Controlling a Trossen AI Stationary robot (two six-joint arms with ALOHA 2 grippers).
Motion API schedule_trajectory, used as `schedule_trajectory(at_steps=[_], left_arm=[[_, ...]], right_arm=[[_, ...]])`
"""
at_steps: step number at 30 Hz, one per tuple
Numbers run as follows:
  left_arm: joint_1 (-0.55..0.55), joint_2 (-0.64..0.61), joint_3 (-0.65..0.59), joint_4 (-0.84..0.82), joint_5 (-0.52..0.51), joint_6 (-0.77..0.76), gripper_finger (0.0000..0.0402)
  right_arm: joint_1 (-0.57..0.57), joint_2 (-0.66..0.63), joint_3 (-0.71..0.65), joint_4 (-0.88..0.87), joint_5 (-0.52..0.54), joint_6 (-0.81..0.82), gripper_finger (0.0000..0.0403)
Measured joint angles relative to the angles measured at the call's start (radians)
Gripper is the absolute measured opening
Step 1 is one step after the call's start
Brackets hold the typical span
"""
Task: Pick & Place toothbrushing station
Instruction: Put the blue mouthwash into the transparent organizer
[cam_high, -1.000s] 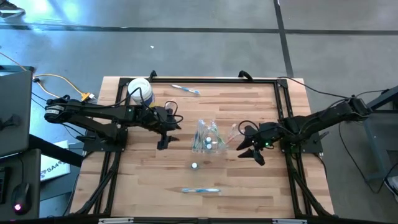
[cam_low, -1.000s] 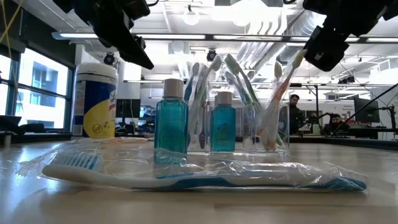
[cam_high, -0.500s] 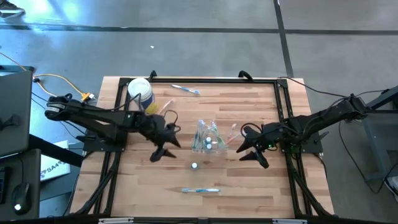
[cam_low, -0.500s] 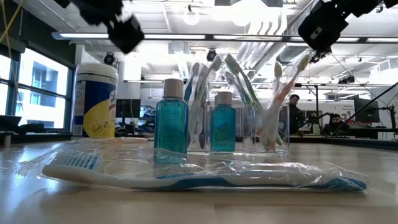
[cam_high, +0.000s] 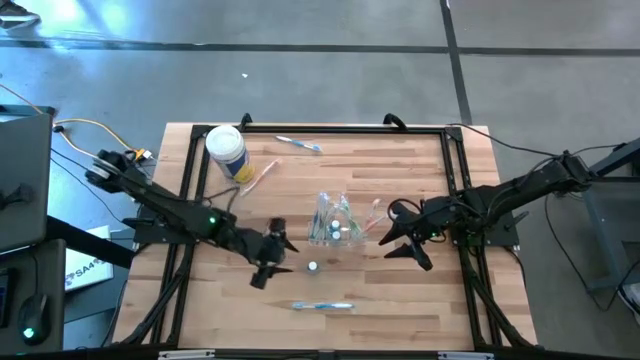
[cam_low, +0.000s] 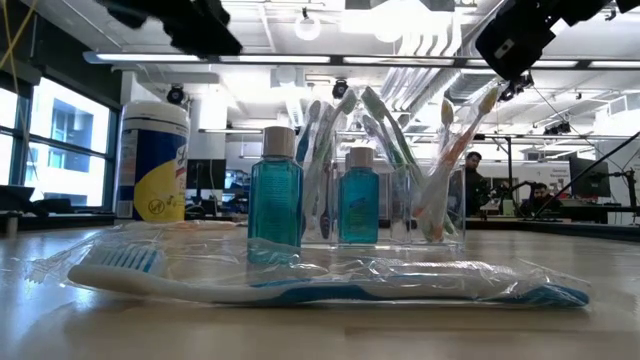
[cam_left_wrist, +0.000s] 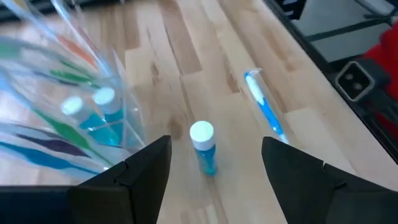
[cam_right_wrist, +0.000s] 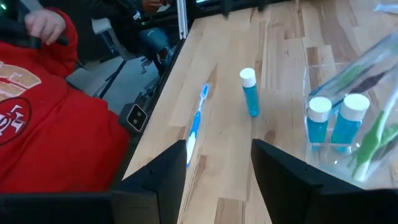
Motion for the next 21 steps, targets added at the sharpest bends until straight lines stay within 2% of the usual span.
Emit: schedule_trajectory(at_steps=[5, 8, 12, 16, 21], left_arm=[[0.002, 0.109, 0.0, 0.097, -0.008, -0.117, 0.0248], [0.002, 0.15, 0.0, 0.136, -0.01, -0.129, 0.0248], [0.004, 0.174, 0.0, 0.152, -0.011, -0.15, 0.0248], [0.027, 0.218, -0.001, 0.191, -0.041, -0.257, 0.0248], [0.05, 0.247, -0.001, 0.193, -0.001, -0.326, 0.0248]], right_arm=[[0.0, 0.002, 0.0, 0.002, 0.001, -0.006, 0.0174], [0.0, 0.002, 0.0, 0.002, 0.0, -0.01, 0.0174], [0.0, 0.002, 0.0, 0.02, 0.0, -0.032, 0.0174], [0.003, 0.016, 0.001, 0.056, 0.027, -0.056, 0.0174], [0.017, 0.055, 0.0, 0.086, 0.033, -0.122, 0.0174]])
